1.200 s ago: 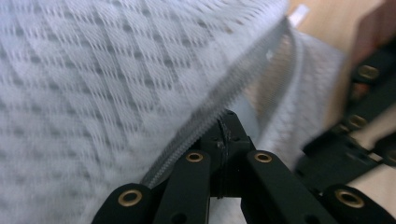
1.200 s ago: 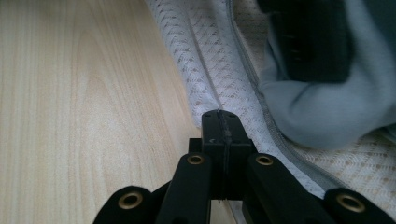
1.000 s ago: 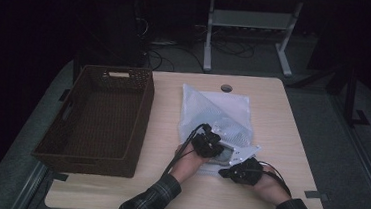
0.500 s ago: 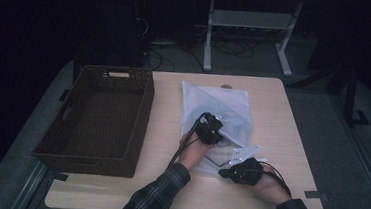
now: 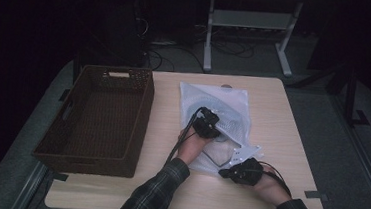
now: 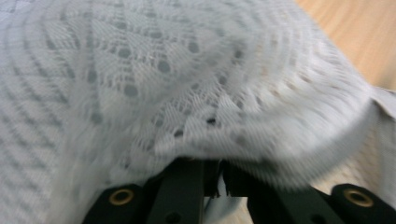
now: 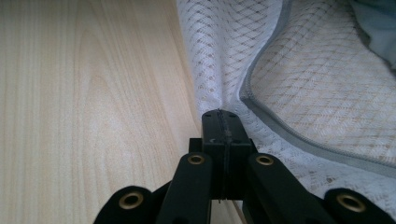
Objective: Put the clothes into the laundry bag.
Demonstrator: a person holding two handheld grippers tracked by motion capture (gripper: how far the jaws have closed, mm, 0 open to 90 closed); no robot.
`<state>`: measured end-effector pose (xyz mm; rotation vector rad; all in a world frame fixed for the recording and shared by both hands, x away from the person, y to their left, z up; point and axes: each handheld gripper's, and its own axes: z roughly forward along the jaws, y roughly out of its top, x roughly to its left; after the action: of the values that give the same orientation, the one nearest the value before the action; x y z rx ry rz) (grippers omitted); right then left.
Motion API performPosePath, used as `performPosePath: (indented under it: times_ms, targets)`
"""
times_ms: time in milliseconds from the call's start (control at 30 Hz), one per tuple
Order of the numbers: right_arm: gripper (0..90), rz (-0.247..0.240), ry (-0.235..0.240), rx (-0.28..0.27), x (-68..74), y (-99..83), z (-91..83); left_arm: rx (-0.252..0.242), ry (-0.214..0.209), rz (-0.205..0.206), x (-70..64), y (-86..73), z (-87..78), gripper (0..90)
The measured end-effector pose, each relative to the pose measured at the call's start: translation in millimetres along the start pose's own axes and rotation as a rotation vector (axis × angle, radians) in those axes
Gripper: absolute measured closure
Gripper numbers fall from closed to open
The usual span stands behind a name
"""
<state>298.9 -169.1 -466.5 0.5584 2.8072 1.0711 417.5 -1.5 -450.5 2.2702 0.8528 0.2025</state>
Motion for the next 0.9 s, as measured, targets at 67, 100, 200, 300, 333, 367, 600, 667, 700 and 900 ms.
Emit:
performPosePath:
  times_ms: [67,100,200,300,333,367,600,667,700,900]
  targets:
    - [90.0,0.0,0.0,-0.001,0.0,-0.2,0.0,-0.003,-0.02,0.007,-2.2,-3.0,-7.9,82.9]
    - [90.0,0.001,0.0,-0.001,0.0,-0.2,0.0,-0.004,-0.028,0.015,-3.5,-4.7,-12.4,81.9]
    - [90.0,0.003,0.001,-0.002,-0.2,-0.4,-0.1,-0.001,-0.047,0.037,-7.6,-11.1,-29.1,79.7]
    - [90.0,0.005,0.005,-0.006,-0.9,-0.8,0.0,-0.008,-0.053,0.052,-9.5,-18.9,-49.1,79.0]
    - [90.0,0.008,0.006,-0.006,-0.9,-0.8,0.0,-0.014,-0.051,0.055,-9.4,-21.2,-55.2,78.9]
    - [90.0,0.009,0.007,-0.006,-1.0,-0.8,0.0,-0.012,-0.05,0.059,-8.8,-22.9,-59.9,78.5]
    - [90.0,0.016,0.007,-0.007,-1.0,-0.8,-0.1,-0.059,-0.03,0.069,-5.1,-26.3,-85.7,69.2]
    - [90.0,0.017,0.006,-0.008,-1.1,-0.8,0.0,-0.063,-0.029,0.073,-6.3,-24.0,-84.1,63.1]
    - [90.0,0.017,0.006,-0.007,-1.1,-0.8,0.0,-0.065,-0.032,0.076,-7.0,-22.7,-82.2,59.8]
    - [90.0,0.028,0.01,-0.008,-1.0,-1.1,-0.2,-0.072,-0.03,0.076,-9.8,-10.5,-63.5,52.3]
